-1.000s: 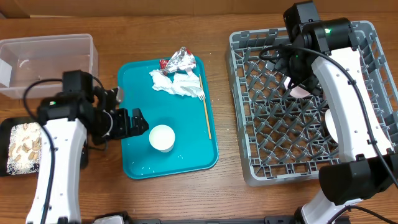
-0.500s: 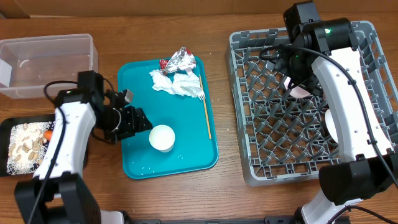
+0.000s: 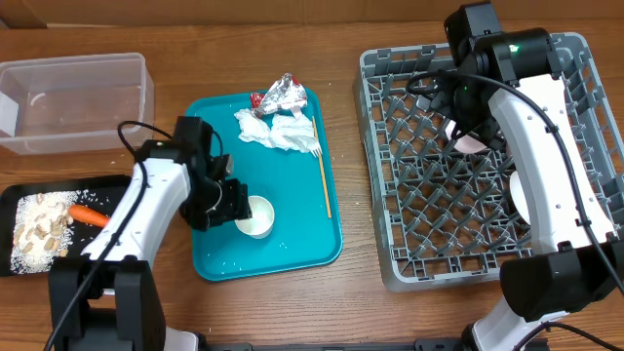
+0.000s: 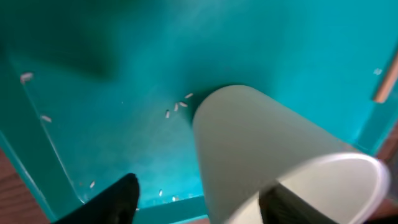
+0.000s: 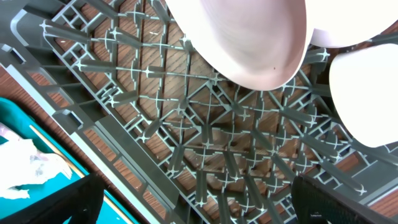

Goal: Sort waste into correct bins and load items into the dishwasher rack
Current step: 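Lift the paper cup with the left gripper off the tray, then carry the cup right toward the right gripper reaching from the rack, then close the right gripper on the cup's base beside the left gripper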

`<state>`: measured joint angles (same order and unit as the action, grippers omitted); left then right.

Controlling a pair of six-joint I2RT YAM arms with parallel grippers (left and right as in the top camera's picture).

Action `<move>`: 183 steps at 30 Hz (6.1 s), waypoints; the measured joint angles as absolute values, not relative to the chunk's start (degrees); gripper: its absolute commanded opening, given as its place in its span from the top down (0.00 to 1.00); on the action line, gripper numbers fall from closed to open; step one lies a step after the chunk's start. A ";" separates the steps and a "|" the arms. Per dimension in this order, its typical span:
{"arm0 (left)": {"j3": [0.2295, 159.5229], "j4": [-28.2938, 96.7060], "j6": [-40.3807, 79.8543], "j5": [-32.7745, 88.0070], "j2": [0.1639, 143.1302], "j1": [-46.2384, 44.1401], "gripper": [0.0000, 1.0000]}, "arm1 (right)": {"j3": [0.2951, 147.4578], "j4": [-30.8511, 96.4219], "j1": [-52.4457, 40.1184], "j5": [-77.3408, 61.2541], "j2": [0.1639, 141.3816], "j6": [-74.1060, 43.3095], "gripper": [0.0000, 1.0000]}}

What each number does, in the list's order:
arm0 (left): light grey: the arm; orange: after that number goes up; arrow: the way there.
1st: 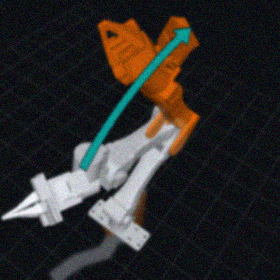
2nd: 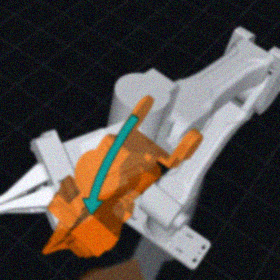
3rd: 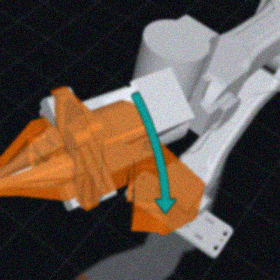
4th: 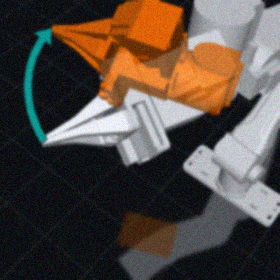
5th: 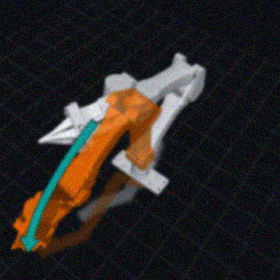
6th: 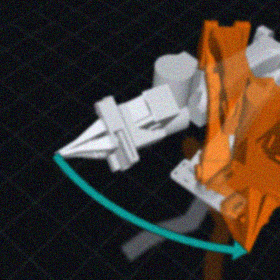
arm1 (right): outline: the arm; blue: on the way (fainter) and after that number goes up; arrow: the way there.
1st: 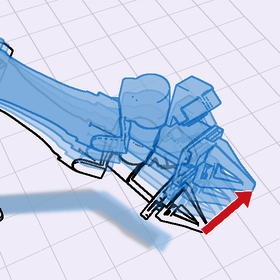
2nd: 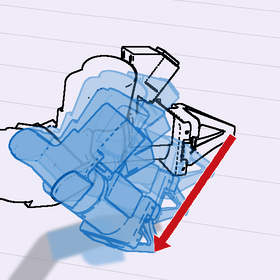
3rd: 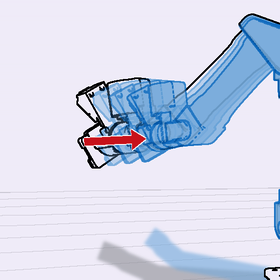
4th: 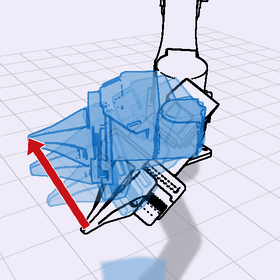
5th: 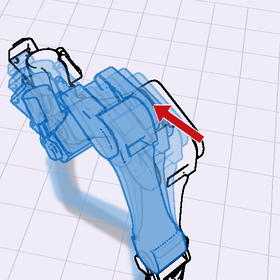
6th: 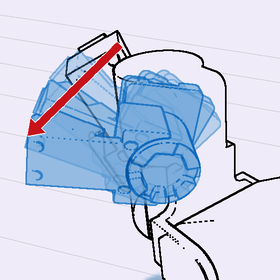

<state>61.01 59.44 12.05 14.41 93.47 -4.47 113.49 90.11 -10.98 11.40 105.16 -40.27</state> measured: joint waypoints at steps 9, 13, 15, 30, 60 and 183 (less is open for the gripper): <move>59.27 56.07 13.43 12.73 93.47 -4.54 0.88 | 113.49 90.13 -10.98 11.40 105.16 -40.29 0.00; 59.24 54.87 13.63 13.15 93.47 -4.54 0.96 | 113.49 90.11 -10.96 11.40 105.16 -40.27 0.00; 59.24 54.33 13.63 13.63 93.47 -4.54 0.96 | 113.49 90.15 -10.96 11.40 105.16 -40.29 0.00; 66.11 60.95 4.56 40.16 93.12 -2.00 0.96 | 113.49 90.15 -10.96 11.40 105.16 -40.29 0.00; 66.81 55.92 6.42 88.47 92.99 9.43 0.96 | 113.49 79.70 -11.03 -49.76 105.16 -21.80 0.00; 72.79 13.72 49.21 81.21 84.99 -0.21 0.96 | 113.47 57.49 -19.18 -74.52 105.51 -30.81 0.36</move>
